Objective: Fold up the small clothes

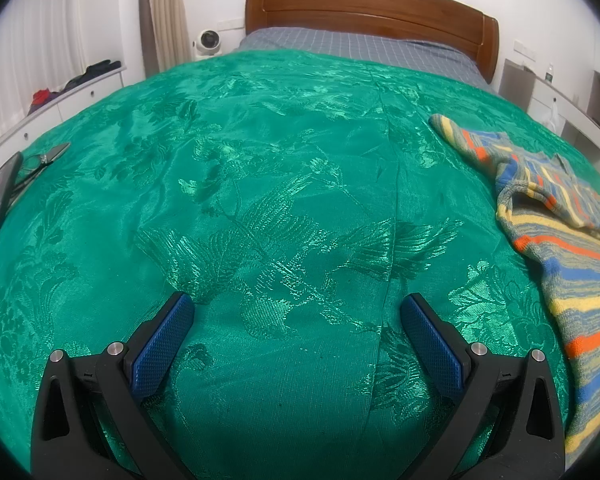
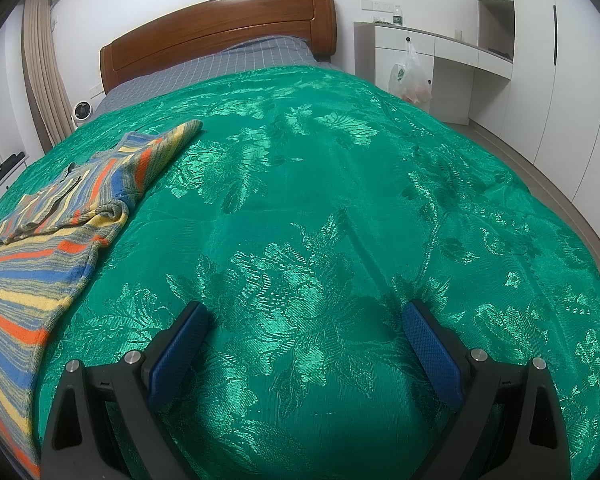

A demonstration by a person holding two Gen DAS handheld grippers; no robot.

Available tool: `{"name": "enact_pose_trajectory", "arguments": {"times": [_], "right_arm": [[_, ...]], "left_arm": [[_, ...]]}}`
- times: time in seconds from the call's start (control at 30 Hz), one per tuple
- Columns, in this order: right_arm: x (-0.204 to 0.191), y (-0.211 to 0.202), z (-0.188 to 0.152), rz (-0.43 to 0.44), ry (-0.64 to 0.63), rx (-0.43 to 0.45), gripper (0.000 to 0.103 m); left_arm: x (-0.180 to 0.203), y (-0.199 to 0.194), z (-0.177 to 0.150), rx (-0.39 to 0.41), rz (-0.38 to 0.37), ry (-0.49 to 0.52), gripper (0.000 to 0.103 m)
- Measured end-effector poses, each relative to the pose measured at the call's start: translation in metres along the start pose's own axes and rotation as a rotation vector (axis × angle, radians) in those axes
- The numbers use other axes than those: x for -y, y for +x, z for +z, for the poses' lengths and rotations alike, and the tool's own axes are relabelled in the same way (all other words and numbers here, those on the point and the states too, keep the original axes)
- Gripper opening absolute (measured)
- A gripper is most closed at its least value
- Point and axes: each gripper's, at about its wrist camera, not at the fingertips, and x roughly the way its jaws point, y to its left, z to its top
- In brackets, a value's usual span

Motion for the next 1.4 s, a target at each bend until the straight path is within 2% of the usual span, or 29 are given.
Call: {"name": "enact_pose_trajectory", "arguments": {"times": [0.13,0.27,0.33,0.43,0.47,0.67,1.27,1.37,1.4], "right_arm": [[-0.004,0.002,0.005,-0.026,-0.018,-0.035,0.097],[-0.021,-0.008,0.025,-0.094,-0.052,-0.151,0.097],[-0.032,-0.032,0.033,-0.114,-0.051,-0.144,0.097],[-0.057,-0.074,0.039,-0.250,-0.130,-0.119,0.097],[-0.063,-0.086,0.040,-0.271,-0.151,-0.104,0.097],[-0.090,-0.123,0.032,-0.335,-0.232,-0.054,0.097],[-0.106,-0.135,0.012,-0.309,-0.275,-0.063,0.097],[-0.102,-0.139,0.009,-0.252,-0.266,-0.080,0.097],[-0.100,-0.142,0.007,-0.205,-0.266,-0.093,0.097]], "left_arm": [[-0.001,0.000,0.001,-0.002,0.001,0.000,0.103],[-0.001,0.000,0.001,0.000,0.001,0.000,0.103],[-0.001,-0.001,0.001,0.002,0.003,0.001,0.103],[-0.001,-0.004,0.000,0.004,0.012,0.006,0.103],[0.000,-0.005,0.000,0.004,0.018,0.009,0.103],[0.002,-0.012,-0.006,-0.009,0.036,0.016,0.103],[0.004,-0.026,-0.018,-0.054,0.069,0.028,0.103],[0.002,-0.040,-0.017,-0.099,0.079,0.014,0.102],[0.000,-0.051,-0.020,-0.119,0.043,-0.010,0.102]]}}
